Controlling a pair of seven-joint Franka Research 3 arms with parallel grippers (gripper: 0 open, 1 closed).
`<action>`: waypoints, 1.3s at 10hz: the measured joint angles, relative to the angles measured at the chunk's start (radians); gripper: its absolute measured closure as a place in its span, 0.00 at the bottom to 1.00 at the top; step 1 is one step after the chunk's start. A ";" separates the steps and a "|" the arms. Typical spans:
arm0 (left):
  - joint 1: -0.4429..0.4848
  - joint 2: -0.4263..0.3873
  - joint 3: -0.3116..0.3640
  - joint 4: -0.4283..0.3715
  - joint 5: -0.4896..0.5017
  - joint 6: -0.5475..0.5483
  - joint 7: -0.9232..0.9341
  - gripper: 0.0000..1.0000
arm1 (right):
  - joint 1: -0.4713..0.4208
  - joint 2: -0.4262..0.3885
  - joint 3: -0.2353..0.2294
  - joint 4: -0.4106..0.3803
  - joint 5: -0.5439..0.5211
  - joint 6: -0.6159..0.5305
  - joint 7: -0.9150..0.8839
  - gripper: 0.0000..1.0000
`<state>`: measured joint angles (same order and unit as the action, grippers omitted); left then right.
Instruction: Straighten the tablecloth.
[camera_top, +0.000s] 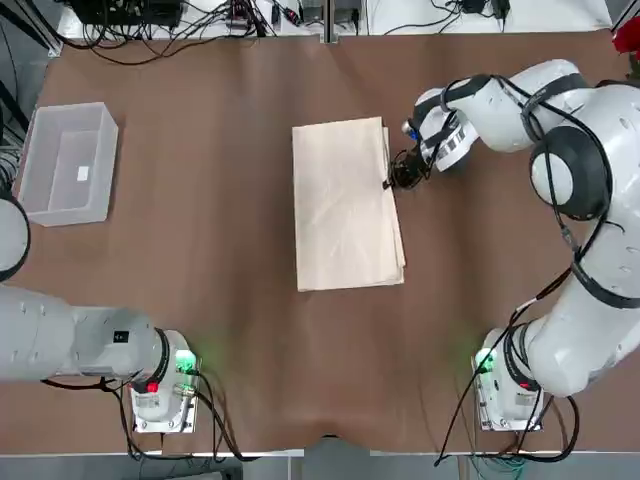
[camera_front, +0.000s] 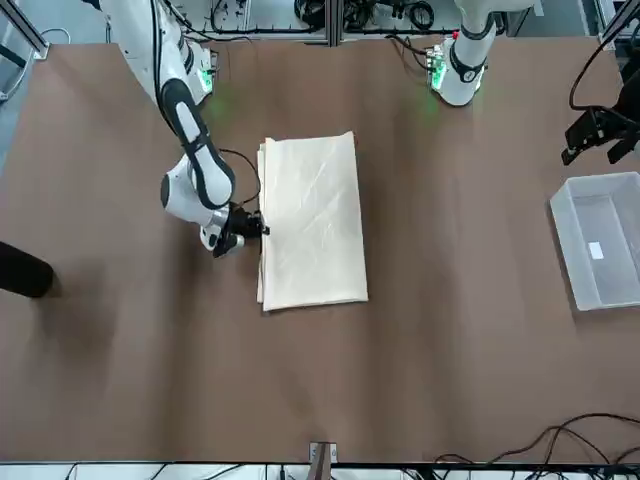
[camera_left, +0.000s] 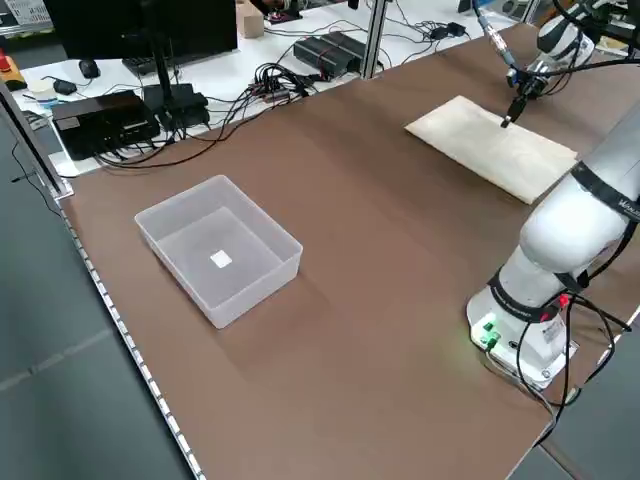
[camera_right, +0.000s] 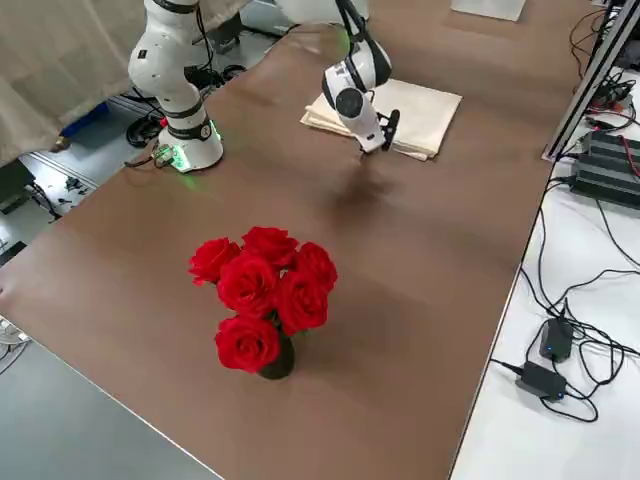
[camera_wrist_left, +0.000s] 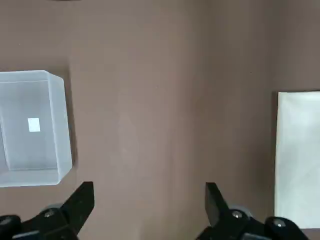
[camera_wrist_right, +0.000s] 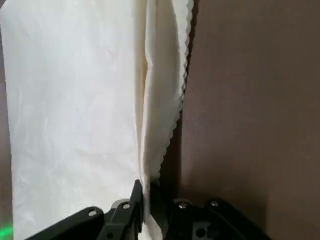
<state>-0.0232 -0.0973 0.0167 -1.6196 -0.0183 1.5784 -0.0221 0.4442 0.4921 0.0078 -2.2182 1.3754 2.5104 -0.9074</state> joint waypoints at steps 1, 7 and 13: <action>0.000 0.000 0.000 0.000 0.000 0.000 0.000 0.02 | -0.015 -0.001 0.000 -0.005 0.000 -0.014 -0.019 0.92; 0.001 0.000 0.004 0.000 0.000 0.000 0.000 0.02 | -0.080 -0.023 -0.005 -0.048 -0.003 -0.058 -0.068 0.92; 0.001 0.000 0.005 0.000 0.000 -0.001 0.000 0.02 | -0.097 -0.040 -0.081 -0.078 -0.086 -0.152 -0.088 0.92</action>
<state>-0.0217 -0.0973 0.0219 -1.6195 -0.0183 1.5778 -0.0221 0.3472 0.4517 -0.0735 -2.2958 1.2899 2.3580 -0.9956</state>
